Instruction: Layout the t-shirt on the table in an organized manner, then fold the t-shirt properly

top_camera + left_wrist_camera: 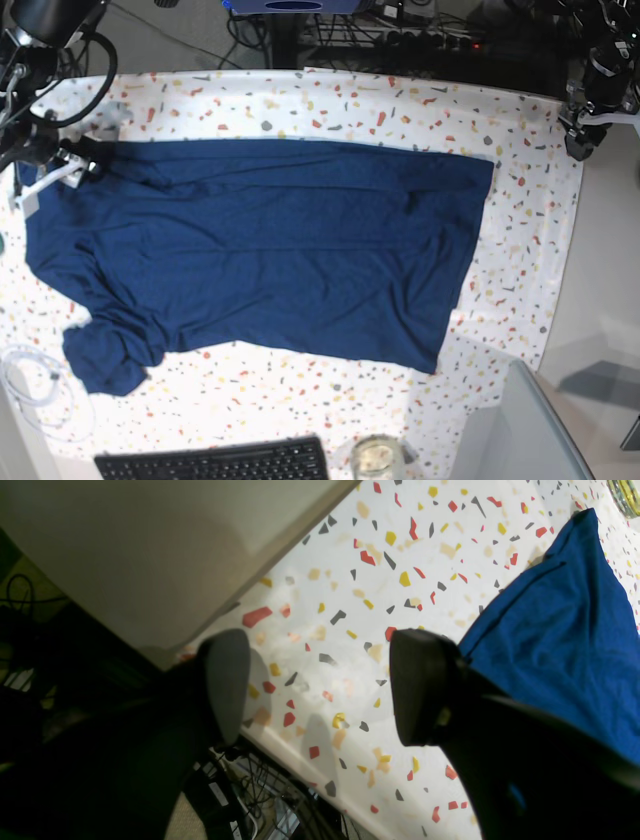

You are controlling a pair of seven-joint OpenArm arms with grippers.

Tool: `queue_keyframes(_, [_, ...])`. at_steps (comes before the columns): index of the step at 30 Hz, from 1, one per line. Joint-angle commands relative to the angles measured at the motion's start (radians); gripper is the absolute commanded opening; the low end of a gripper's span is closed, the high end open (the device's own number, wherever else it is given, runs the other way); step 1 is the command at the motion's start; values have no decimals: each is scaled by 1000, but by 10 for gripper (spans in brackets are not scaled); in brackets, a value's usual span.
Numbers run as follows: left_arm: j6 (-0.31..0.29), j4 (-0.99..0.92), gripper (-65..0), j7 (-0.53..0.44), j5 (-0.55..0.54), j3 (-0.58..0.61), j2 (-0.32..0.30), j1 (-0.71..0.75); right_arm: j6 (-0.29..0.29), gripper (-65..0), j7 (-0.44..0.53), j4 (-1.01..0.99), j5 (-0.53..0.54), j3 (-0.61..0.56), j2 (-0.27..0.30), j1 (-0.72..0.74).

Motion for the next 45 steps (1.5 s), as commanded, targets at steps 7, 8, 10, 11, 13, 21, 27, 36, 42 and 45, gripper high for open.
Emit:
queue_keyframes(7, [-12,14,-232,-20,-14,0,-13,2,0,-263,12,15,17,2,13,8])
queue_keyframes(8, [-12,14,-232,-20,-14,0,-13,2,0,-263,12,15,17,2,13,8])
queue_keyframes(10, [-12,14,-232,-20,-14,0,-13,2,0,-263,13,15,17,2,13,8])
queue_keyframes(11, [-12,14,-232,-20,-14,0,-13,2,0,-263,13,15,17,2,13,8])
queue_keyframes(13, [-12,14,-232,-20,-14,0,-13,2,0,-276,15,13,17,2,13,8])
queue_keyframes(21, [-12,14,-232,-20,-14,-2,-13,2,0,-584,39,13,17,2,13,9])
queue_keyframes(27, [-12,14,-234,-20,-12,1,-17,33,0,-645,45,13,17,2,13,9])
queue_keyframes(36, [-14,14,-579,-24,-12,176,-19,128,0,-645,39,13,17,2,12,68])
queue_keyframes(42, [-14,17,-650,-24,-11,242,-19,143,0,-645,38,13,17,2,13,109])
queue_keyframes(45, [-12,17,-650,-23,-11,245,-21,143,0,-645,38,13,17,2,28,127])
